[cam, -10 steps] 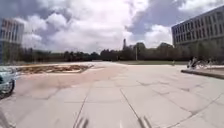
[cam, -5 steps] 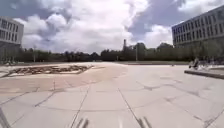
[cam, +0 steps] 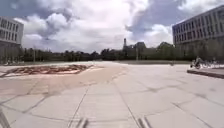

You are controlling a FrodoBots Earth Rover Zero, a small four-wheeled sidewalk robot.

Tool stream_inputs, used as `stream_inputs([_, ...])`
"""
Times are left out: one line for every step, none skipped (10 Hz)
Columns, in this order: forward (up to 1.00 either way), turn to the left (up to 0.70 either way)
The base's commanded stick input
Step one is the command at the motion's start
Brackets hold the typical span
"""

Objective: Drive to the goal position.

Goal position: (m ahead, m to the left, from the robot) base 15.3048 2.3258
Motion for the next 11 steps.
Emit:
stream_inputs([0.50,0.00])
stream_inputs([0.50,0.00])
stream_inputs([0.50,0.00])
stream_inputs([0.50,0.00])
stream_inputs([0.50,0.00])
stream_inputs([0.50,0.00])
stream_inputs([0.50,0.00])
stream_inputs([0.50,0.00])
stream_inputs([0.50,0.00])
stream_inputs([0.50,0.00])
stream_inputs([0.50,0.00])
